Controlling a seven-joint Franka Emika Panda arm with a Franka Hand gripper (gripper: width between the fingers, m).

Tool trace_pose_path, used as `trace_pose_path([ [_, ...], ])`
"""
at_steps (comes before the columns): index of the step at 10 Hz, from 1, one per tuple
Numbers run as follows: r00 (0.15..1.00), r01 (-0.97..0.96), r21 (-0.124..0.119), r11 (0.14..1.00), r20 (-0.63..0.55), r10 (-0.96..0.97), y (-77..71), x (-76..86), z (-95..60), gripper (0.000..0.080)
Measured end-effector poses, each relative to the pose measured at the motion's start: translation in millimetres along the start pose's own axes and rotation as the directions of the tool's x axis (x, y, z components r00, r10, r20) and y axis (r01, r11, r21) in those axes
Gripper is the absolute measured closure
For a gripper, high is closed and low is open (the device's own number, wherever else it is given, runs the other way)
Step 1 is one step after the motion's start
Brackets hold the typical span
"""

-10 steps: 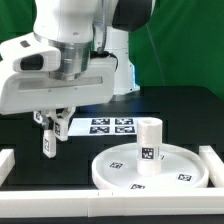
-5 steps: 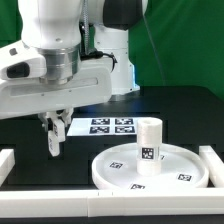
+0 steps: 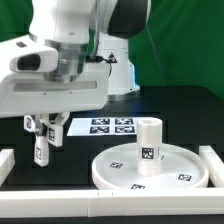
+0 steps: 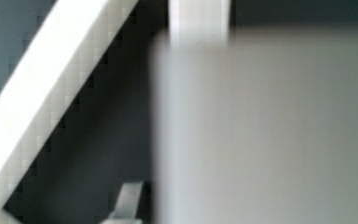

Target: Assemble round table

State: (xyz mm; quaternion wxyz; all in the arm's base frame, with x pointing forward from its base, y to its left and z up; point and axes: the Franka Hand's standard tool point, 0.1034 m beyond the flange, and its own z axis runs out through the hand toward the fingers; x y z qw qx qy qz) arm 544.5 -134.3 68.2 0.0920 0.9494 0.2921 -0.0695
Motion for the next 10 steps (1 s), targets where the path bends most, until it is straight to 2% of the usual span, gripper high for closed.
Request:
trace_pose_path([
  [1,1.0,0.003,-0.002,1.0,0.001,-0.003,-1.8,-6.1,11.5,0.0682],
  [4,1.0,-0.007,-0.004,1.0,-0.001,0.007,-1.0,-6.6,12.9,0.0682],
  [5,1.0,-0.022,0.006,1.0,0.0,0.022,-1.1,-6.8,12.4,0.0682],
  [6,0.999,-0.036,0.03,0.999,0.015,0.035,-2.5,-8.7,12.4,0.0682],
  [7,0.999,-0.035,0.028,0.999,0.014,0.034,-2.4,-8.4,12.5,0.063],
  [8,0.999,-0.035,0.028,0.999,0.014,0.034,-2.4,-8.4,12.6,0.0493],
  [9,0.999,-0.035,0.028,0.999,0.015,0.034,-2.4,-8.5,12.7,0.0493],
  [10,0.999,-0.035,0.028,0.999,0.015,0.034,-2.5,-8.5,12.7,0.031],
])
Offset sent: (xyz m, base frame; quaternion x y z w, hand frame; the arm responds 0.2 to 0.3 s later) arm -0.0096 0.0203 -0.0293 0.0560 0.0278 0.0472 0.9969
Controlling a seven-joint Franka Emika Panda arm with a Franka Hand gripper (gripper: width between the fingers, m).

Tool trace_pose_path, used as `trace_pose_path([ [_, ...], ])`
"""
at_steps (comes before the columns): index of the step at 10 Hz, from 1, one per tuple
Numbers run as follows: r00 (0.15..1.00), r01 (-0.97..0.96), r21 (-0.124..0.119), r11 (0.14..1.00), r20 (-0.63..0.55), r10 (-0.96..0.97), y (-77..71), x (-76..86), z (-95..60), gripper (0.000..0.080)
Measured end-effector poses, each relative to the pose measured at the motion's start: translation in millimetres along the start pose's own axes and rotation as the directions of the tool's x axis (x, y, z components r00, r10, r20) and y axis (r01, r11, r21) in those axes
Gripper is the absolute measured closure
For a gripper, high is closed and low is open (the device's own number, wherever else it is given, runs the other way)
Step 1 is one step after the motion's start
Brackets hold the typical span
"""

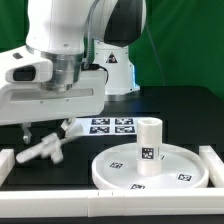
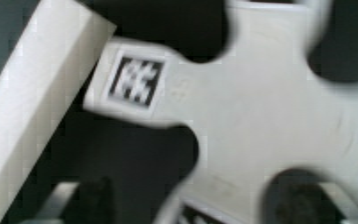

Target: Assemble round table

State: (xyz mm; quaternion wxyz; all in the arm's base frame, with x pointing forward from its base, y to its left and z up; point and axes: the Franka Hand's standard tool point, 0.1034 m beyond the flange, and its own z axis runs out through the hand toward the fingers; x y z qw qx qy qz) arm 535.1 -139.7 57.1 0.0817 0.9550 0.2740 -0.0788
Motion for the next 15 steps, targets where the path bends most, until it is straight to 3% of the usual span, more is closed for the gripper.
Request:
trace_pose_path([
  [1,1.0,0.0,0.0,1.0,0.0,0.0,0.0,0.0,0.0,0.0205],
  [3,1.0,0.0,0.0,1.0,0.0,0.0,0.0,0.0,0.1,0.0161],
  [7,1.0,0.0,0.0,1.0,0.0,0.0,-0.2,0.1,0.0,0.015],
  [11,0.972,-0.235,-0.027,0.972,0.003,0.235,-25.3,22.9,-9.8,0.015],
  [15,0.977,-0.209,-0.021,0.978,-0.04,0.208,-16.1,14.7,-2.3,0.015],
])
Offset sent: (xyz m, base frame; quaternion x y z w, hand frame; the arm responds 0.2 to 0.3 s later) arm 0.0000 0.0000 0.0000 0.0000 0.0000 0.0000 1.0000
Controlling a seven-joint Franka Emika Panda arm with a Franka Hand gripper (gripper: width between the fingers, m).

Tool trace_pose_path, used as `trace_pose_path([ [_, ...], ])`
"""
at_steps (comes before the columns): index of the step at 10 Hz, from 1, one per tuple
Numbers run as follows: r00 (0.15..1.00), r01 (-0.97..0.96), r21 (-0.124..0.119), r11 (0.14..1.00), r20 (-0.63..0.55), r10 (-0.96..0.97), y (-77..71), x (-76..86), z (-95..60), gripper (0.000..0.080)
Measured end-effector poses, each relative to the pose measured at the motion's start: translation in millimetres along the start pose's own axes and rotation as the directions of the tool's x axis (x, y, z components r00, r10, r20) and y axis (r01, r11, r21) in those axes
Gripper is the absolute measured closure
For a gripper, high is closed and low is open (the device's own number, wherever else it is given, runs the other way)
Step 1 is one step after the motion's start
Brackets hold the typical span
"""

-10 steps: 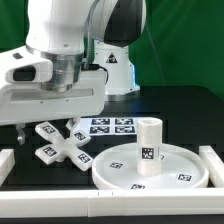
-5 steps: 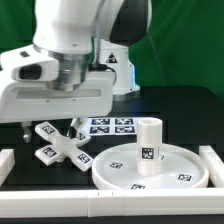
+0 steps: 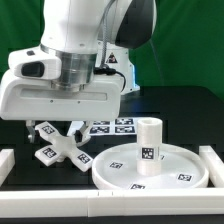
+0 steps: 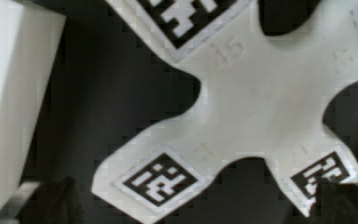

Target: Assemble round table

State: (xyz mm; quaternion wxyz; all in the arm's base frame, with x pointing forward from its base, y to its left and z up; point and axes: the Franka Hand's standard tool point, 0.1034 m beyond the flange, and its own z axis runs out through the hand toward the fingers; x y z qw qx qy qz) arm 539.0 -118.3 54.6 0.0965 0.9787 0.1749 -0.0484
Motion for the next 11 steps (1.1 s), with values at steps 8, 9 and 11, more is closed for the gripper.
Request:
trace_pose_path([
  [8,0.979,-0.205,-0.028,0.978,0.018,0.205,-27.8,-7.6,6.8,0.015],
  [9,0.973,-0.224,-0.029,0.974,0.05,0.226,-28.0,-14.4,8.7,0.015],
  [11,0.963,-0.252,-0.053,0.966,0.081,0.256,-26.7,-15.3,7.5,0.015],
])
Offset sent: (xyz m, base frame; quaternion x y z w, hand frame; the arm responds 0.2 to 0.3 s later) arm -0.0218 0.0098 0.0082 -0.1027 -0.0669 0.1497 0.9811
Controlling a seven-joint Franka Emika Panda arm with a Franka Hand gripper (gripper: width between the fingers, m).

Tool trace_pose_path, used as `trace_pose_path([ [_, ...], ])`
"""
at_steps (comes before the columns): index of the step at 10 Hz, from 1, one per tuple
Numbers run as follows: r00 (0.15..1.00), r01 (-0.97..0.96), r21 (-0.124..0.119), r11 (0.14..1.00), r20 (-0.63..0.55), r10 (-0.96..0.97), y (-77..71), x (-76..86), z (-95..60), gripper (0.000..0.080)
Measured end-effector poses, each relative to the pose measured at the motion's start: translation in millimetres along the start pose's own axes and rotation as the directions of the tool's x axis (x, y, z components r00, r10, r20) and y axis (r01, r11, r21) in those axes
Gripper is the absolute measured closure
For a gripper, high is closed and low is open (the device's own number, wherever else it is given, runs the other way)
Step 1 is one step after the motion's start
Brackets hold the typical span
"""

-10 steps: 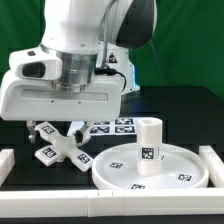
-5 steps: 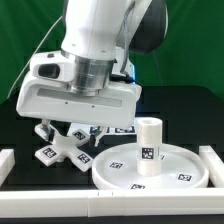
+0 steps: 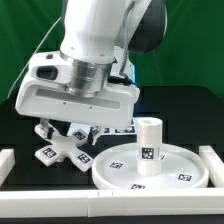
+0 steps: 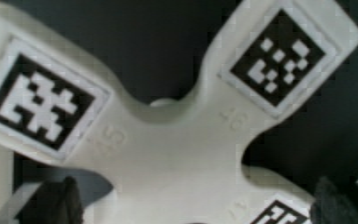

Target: Assemble round table

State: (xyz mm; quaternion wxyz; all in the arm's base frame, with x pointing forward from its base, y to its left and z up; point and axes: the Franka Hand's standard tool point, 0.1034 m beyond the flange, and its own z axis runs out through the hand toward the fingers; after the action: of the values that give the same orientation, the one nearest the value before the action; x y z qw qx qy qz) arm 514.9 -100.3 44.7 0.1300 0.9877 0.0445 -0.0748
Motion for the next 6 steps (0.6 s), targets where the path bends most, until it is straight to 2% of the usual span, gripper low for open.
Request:
trace_pose_path([
  [4,1.0,-0.005,0.0,1.0,-0.001,0.005,1.5,0.3,0.4,0.015],
  [6,1.0,0.012,-0.01,1.0,0.018,-0.012,5.7,-2.4,8.5,0.015],
])
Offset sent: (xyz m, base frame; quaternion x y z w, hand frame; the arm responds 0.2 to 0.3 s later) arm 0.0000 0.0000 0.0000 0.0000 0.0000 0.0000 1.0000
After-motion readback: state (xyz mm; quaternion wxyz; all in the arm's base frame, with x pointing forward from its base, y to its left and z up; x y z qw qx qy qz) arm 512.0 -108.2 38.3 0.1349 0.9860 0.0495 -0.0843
